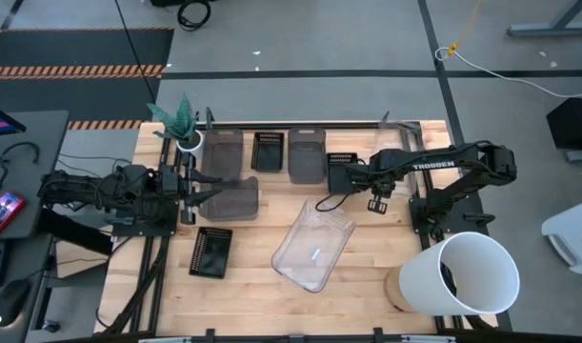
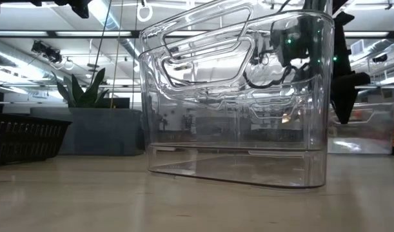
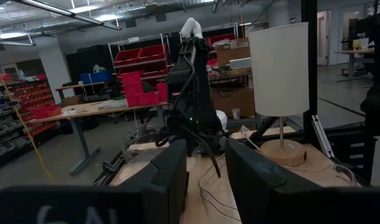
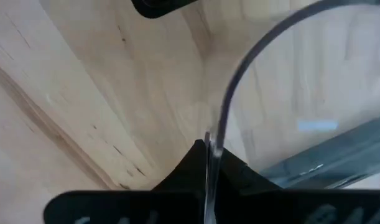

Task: Stack baskets by color
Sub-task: Stack the top transparent bin on the bottom stacked transparent bins

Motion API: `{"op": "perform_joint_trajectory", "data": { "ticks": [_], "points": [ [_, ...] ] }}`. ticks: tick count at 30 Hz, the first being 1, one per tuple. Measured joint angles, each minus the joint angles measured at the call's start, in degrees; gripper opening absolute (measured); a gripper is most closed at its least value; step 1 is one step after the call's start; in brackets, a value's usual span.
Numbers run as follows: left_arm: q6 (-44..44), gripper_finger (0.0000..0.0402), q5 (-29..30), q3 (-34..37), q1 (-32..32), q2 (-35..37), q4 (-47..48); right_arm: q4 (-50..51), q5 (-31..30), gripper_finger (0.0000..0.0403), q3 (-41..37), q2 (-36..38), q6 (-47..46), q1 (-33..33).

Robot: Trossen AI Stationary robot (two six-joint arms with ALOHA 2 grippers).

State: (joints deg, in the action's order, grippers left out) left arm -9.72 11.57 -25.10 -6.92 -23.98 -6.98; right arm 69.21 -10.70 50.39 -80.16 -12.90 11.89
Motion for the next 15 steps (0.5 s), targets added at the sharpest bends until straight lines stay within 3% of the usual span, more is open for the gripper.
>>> {"op": "perform_joint_trajectory", "data": {
  "ticks": [7,15],
  "points": [
    [-1.46,0.0119,1.08,0.0,-0.02,0.0,-0.02,4.4,0.24,0.0003,4.73,-0.04,-2.6,-0.01],
    [-1.49,0.0119,1.29,-0.02,-0.02,0.01,-0.07,13.84,0.05,0.0002,15.41,-0.04,-9.84,-0.45]
  ]
}}
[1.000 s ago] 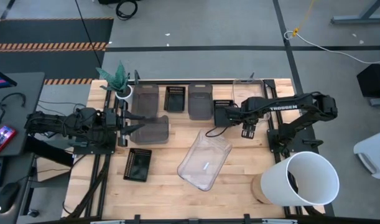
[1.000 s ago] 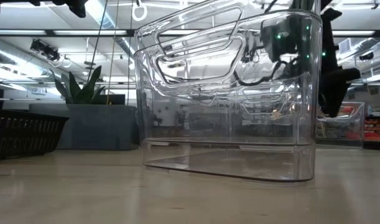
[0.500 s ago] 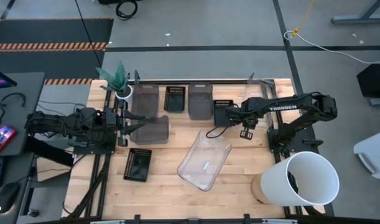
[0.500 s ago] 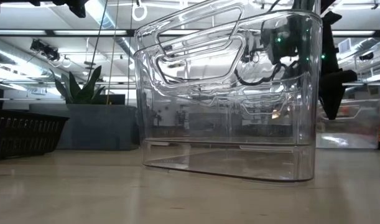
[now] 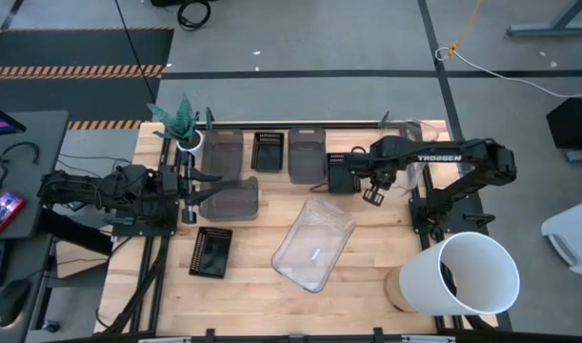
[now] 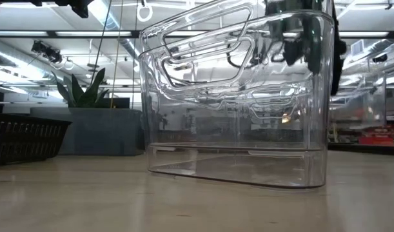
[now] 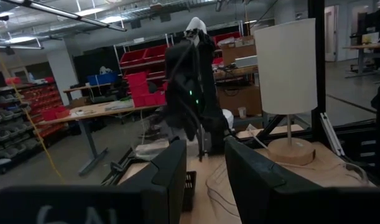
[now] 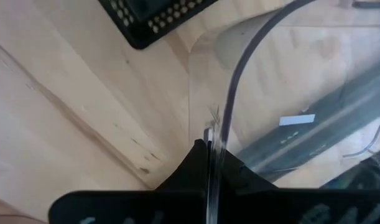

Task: Stack baskets by color
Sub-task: Stack the top transparent bin on the bottom stacked transparent bins

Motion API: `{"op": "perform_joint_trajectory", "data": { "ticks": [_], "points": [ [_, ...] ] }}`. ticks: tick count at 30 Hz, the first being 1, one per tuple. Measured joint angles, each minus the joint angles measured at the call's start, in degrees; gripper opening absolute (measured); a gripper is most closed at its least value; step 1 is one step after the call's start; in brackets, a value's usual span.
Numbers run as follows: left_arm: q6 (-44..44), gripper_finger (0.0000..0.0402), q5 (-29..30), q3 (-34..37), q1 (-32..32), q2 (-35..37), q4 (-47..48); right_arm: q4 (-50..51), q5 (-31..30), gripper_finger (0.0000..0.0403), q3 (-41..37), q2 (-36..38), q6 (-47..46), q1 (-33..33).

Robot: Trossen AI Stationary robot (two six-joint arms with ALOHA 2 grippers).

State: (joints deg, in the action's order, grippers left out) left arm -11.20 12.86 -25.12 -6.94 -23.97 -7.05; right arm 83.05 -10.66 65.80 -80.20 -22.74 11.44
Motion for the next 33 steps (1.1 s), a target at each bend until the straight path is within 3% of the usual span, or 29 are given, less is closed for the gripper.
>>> {"op": "perform_joint_trajectory", "data": {
  "ticks": [7,16,33],
  "points": [
    [-0.02,0.0119,0.0,0.0,0.0,-0.02,0.0,4.05,-0.18,0.0001,12.31,-0.44,-10.78,-3.47],
    [-0.02,0.0119,0.0,0.0,0.0,-0.02,0.0,4.28,-0.19,0.0,28.46,-2.87,-21.21,-12.77],
    [-0.04,0.0119,0.22,0.0,0.0,0.0,0.02,7.14,1.91,0.0,58.4,-24.39,-23.39,-26.81]
  ]
}}
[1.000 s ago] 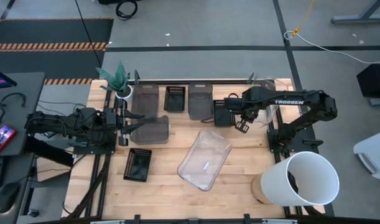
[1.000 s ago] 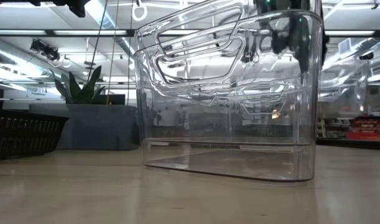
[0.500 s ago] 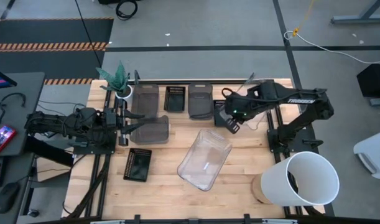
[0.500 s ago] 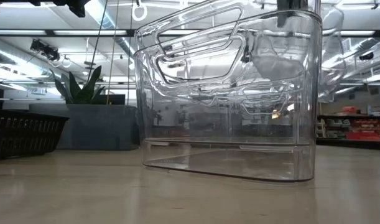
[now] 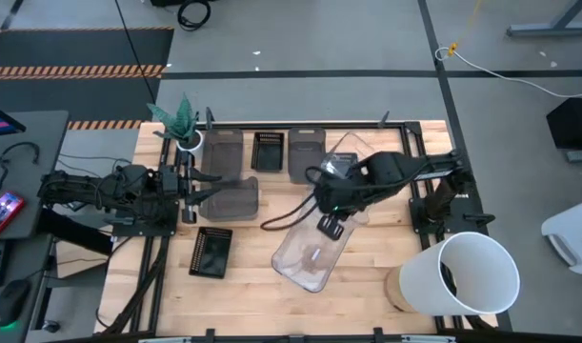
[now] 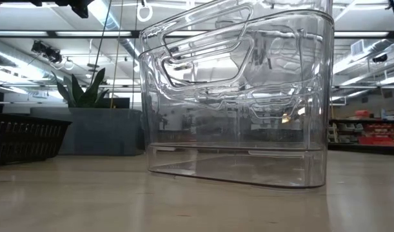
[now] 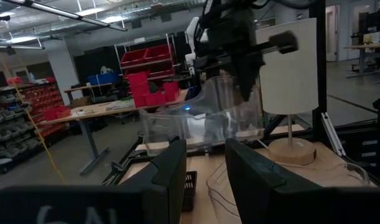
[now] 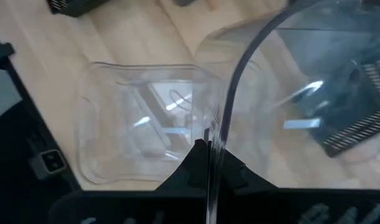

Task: Stack baskets by color
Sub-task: Stack the top transparent bin on the bottom stacked transparent bins

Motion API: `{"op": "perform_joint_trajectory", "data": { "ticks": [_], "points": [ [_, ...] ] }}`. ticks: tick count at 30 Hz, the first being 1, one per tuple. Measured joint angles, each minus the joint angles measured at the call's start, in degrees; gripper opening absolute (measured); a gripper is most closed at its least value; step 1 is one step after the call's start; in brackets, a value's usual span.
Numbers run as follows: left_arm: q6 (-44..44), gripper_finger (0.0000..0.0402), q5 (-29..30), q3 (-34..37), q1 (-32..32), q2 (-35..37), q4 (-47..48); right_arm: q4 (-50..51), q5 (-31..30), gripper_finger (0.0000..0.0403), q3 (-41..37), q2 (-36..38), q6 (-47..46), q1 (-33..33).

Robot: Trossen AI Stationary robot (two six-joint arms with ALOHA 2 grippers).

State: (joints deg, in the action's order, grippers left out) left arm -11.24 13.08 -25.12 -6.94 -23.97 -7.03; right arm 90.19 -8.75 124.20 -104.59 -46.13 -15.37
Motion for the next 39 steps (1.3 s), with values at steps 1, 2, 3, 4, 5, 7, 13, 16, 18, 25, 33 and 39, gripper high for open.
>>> {"op": "perform_joint_trajectory", "data": {
  "ticks": [1,2,3,4,5,7,13,16,18,25,33,39],
  "points": [
    [0.0,0.0119,0.0,0.0,0.0,-0.02,0.0,-0.05,-0.03,0.0,1.14,-0.84,-0.38,-0.55],
    [0.0,0.0119,0.0,0.0,0.0,0.0,0.0,-0.01,0.01,0.0,2.32,-1.69,-0.61,-1.03],
    [0.0,0.0119,0.0,0.0,0.01,-0.01,-0.01,-0.16,0.05,0.0,3.43,-2.44,-0.81,-1.57],
    [0.0,0.0119,0.0,0.0,0.0,-0.02,0.01,-0.26,0.04,0.0,4.43,-3.16,-0.94,-2.06],
    [0.02,0.0119,0.0,0.0,0.0,-0.02,0.02,-0.25,0.04,0.0,5.33,-3.8,-1.24,-2.56],
    [0.02,0.0119,0.0,0.0,0.0,0.0,0.01,-0.11,-0.03,0.0,7.1,-4.97,-1.73,-3.47],
    [-0.04,0.0119,0.32,0.0,0.0,-0.02,0.02,-0.7,-0.64,0.0,10.85,-5.91,-1.88,-6.77],
    [-0.09,0.0119,1.1,0.0,0.0,-0.02,0.01,-2.21,-1.02,0.0,10.68,-4.73,-1.81,-8.17],
    [-0.08,0.0119,1.29,0.0,0.02,-0.02,-0.04,-2.58,-0.99,0.0,10.8,-3.89,-1.9,-9.13],
    [-0.07,0.0119,1.29,0.0,0.01,-0.01,-0.48,-6.4,0.25,0.0,10.82,-1.06,-1.42,-11.39],
    [-0.02,0.0119,1.29,0.0,0.02,-0.01,-0.46,-13.12,7.0,0.0001,10.8,2.19,3.49,-12.49],
    [0.11,0.0119,1.29,0.0,0.02,0.0,-0.39,-18.22,11.81,0.0001,10.82,2.95,4.23,-12.23]
  ]
}}
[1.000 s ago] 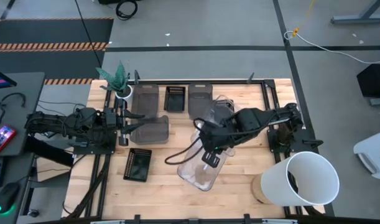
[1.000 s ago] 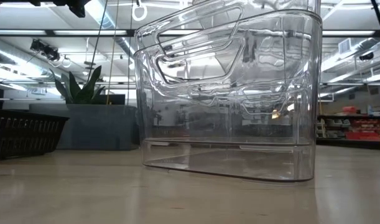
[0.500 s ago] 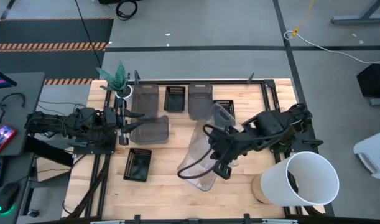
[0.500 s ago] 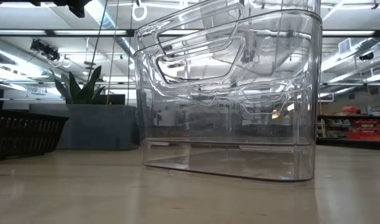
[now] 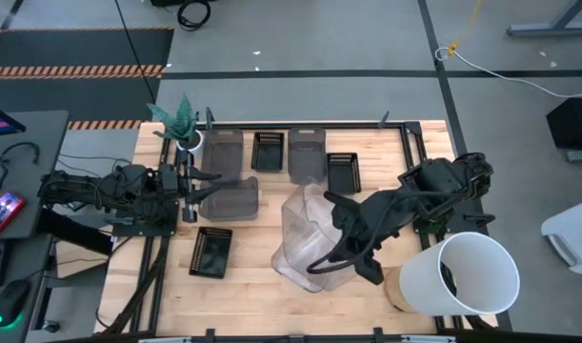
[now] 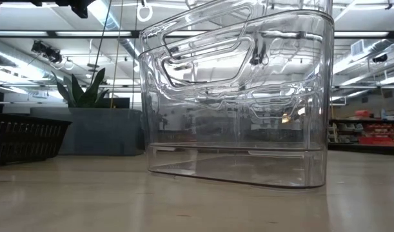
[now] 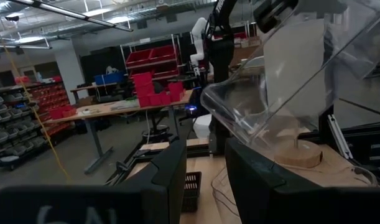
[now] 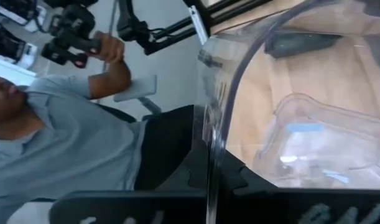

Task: Stack baskets by color
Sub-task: Stack the top transparent bin on the bottom stacked transparent bins

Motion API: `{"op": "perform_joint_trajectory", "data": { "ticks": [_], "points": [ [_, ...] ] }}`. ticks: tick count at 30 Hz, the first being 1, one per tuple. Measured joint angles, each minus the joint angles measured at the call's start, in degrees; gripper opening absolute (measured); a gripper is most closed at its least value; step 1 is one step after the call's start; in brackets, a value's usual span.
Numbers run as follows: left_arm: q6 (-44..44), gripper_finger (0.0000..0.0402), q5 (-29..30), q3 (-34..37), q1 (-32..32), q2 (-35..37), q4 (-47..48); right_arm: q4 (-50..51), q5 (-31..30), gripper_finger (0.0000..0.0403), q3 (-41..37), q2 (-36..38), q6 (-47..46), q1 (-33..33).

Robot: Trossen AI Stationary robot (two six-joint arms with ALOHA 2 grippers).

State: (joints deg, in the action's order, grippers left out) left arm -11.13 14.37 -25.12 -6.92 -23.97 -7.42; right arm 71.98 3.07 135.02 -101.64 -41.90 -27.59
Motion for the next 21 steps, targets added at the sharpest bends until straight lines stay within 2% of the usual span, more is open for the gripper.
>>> {"op": "perform_joint_trajectory", "data": {
  "ticks": [8,14,21],
  "points": [
    [0.41,0.0119,0.0,0.0,0.0,-0.02,0.37,-0.82,3.72,0.0001,-0.02,-0.38,-0.61,0.08],
    [0.47,0.0119,0.0,0.0,0.0,-0.01,0.37,-2.54,4.07,0.0002,-0.02,-1.54,-3.56,0.76],
    [0.47,0.0119,0.5,0.0,-0.02,-0.02,0.39,-2.27,8.42,0.0002,-0.03,-3.48,-5.99,1.86]
  ]
}}
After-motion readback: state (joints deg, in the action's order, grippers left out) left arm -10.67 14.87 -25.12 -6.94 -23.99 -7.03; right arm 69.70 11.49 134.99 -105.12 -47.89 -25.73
